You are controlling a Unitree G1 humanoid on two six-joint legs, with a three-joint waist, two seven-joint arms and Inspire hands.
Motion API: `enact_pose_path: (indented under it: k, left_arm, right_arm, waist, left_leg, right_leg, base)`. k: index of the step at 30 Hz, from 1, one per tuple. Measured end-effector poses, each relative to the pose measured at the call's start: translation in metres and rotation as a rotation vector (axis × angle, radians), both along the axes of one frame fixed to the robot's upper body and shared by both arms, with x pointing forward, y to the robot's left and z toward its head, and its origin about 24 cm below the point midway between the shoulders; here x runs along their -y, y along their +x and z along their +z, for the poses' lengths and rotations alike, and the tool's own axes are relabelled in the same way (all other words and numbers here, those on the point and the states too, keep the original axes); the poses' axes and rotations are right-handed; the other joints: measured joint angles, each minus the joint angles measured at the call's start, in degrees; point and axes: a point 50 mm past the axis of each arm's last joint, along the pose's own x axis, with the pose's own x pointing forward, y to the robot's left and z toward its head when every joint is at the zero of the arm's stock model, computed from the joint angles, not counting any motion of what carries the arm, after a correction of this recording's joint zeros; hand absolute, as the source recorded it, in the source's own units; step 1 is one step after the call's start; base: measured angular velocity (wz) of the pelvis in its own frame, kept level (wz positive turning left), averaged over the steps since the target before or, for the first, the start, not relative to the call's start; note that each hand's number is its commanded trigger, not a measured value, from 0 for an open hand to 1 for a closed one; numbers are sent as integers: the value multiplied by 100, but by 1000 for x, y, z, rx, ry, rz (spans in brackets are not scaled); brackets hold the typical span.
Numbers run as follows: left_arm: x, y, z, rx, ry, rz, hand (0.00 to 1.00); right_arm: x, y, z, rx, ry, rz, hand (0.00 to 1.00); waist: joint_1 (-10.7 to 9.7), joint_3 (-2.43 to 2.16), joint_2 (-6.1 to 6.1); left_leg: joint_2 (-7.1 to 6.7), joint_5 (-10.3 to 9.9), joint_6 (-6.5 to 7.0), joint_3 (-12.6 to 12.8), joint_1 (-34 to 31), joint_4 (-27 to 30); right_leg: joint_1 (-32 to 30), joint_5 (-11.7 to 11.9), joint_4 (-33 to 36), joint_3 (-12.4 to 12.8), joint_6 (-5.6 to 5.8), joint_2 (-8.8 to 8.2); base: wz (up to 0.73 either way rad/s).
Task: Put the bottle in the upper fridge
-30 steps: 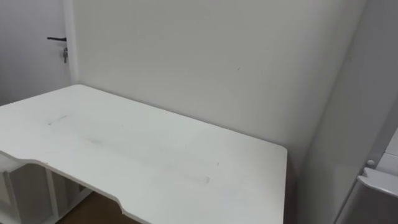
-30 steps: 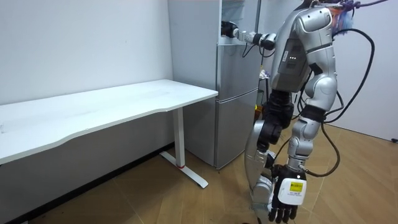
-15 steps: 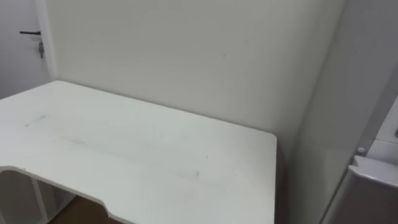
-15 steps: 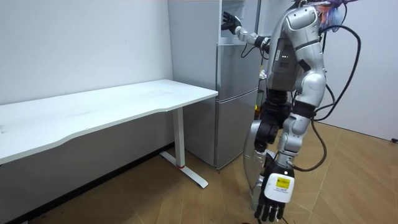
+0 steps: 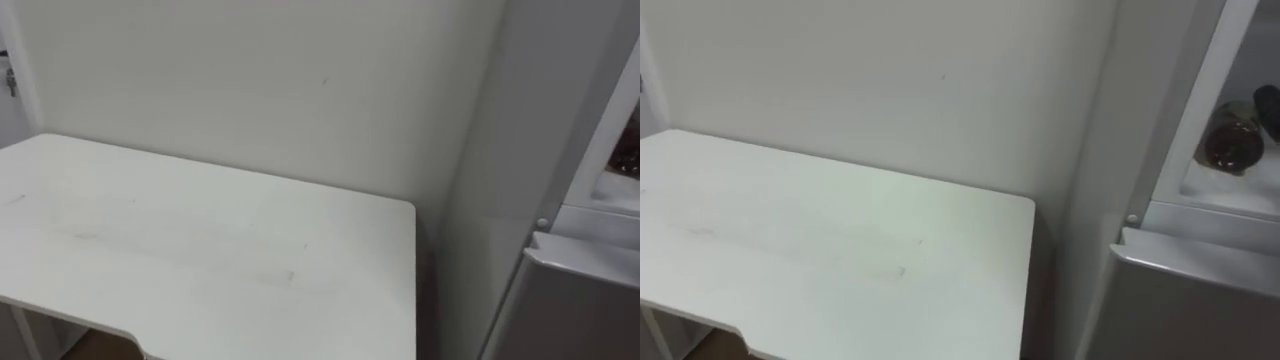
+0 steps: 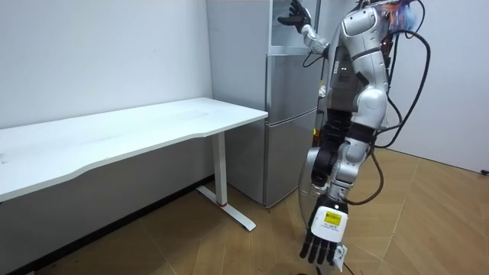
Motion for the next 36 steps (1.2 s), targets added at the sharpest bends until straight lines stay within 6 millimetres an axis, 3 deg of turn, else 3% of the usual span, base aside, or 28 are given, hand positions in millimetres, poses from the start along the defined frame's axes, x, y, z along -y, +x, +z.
enact_pose_path:
  k: [8, 11, 13, 15, 18, 21, 24, 27, 36]
  left_arm:
    - [5, 0, -2, -7, -13, -31, 0]
    - [4, 8, -3, 15, -5, -41, 0]
    - [4, 10, -3, 24, -3, -46, 0]
    - [4, 12, -3, 34, 1, -48, 0]
    - [5, 13, -4, 41, 7, -49, 0]
    - [9, 8, -5, 35, 7, -40, 0]
    - [13, 5, -7, 27, -3, -33, 0]
    - [16, 4, -8, 35, -7, -31, 0]
    - [22, 6, -10, 42, -22, -62, 0]
  right_arm:
    - [-19, -12, 7, 108, 5, 102, 0]
    - [-21, -26, 0, 119, 10, 111, 0]
    - [-25, -34, -4, 123, 26, 144, 0]
    - [-27, -37, -6, 138, 57, 177, 0]
    - [-26, -47, -13, 173, 181, 243, 0]
    - [-29, -56, -21, 199, 252, 287, 0]
    - [-29, -60, -27, 204, 271, 284, 0]
    - [-25, -67, -30, 225, 286, 256, 0]
    - [-17, -80, -46, 218, 335, 171, 0]
  waist:
    - [-234, -9, 3]
    - [-221, -3, 32]
    - [-225, -21, 74]
    - [-259, -10, 103]
    - [-330, -44, 188]
    - [-327, -33, 272]
    - [-383, -3, 323]
    - [-446, -1, 367]
    - [-501, -4, 337]
  left_leg:
    - [12, 0, -7, 71, 69, -54]
    - [11, -1, -7, 76, 67, -64]
    - [17, -2, -8, 164, 67, -81]
    - [18, -2, -7, 207, 55, -82]
    - [18, -3, -7, 230, 80, -86]
    - [26, -4, -8, 352, 167, -88]
    - [23, -22, -8, 383, 179, -97]
    - [23, -29, -6, 387, 170, -78]
    - [24, -29, -6, 518, 154, -60]
  right_leg:
    - [8, 0, -5, 51, 0, 15]
    - [-12, 0, -3, 84, 0, 20]
    - [-67, 0, 14, 171, -1, 30]
    - [-93, 7, 20, 196, -11, 32]
    - [-87, 7, 22, 214, -12, 36]
    - [-88, 7, 75, 341, -11, 54]
    - [-111, 7, 111, 358, -12, 46]
    - [-109, 4, 122, 357, -15, 39]
    - [-222, -10, 163, 502, -34, 57]
  base:
    - [-5]
    - [-2]
    - [-18]
    - [-15]
    - [-5]
    - [-17]
    - [-8]
    - [-1]
    - [-8]
